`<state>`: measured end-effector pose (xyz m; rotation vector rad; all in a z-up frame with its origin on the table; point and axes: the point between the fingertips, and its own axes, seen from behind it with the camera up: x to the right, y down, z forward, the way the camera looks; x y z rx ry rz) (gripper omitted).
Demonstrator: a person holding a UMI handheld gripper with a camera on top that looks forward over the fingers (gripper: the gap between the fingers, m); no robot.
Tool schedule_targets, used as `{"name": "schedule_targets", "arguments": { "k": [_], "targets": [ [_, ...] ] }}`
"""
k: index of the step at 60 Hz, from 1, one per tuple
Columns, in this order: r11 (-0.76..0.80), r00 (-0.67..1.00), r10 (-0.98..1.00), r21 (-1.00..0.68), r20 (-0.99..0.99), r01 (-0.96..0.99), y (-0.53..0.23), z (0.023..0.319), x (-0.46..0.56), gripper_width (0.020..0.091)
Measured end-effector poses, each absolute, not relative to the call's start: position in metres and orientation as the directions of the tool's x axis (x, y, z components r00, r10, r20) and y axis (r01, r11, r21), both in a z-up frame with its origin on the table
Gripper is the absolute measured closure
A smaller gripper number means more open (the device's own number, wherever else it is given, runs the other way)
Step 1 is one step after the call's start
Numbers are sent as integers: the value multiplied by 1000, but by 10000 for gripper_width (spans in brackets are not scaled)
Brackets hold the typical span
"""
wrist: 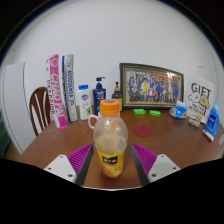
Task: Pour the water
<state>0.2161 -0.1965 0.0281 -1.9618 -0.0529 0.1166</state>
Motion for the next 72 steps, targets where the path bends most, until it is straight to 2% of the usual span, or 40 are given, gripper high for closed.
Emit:
{"name": "schedule_targets", "arguments": {
  "k": [4, 5, 7, 10, 12, 17, 19, 20, 26, 32, 43, 49, 56, 63, 72],
  "targets": [
    [-372, 996, 84, -928, -30, 4, -181, 18, 216, 472],
    [-371, 996, 82, -929, -24, 8, -178, 15, 217, 550],
    [-358, 995, 94, -934, -24, 11, -174, 15, 213, 628],
    [-346, 995, 93, -938, -21, 12, -170, 16, 210, 656],
    [-349, 995, 97, -937, -16, 19, -169, 16, 207, 724],
    [-368, 995, 98, -930, -8, 29, -169, 17, 207, 813],
    [-371, 995, 96, -928, -5, 31, -169, 20, 207, 810],
    [-373, 995, 98, -927, 1, 37, -169, 23, 207, 845],
    [-361, 993, 94, -927, 78, 107, -165, 47, 216, 847],
    [-330, 980, 78, -923, 181, 197, -149, 84, 239, 847],
    [-322, 843, 60, -789, 534, 523, -87, 132, 289, 849],
    [-331, 655, 93, -597, 750, 731, -48, 142, 313, 850],
    [-298, 351, 131, -300, 927, 906, -6, 142, 326, 850],
    [-253, 52, 169, -8, 984, 967, 25, 134, 326, 849],
    [-199, -276, 159, 304, 948, 931, 52, 130, 326, 850]
  ]
}}
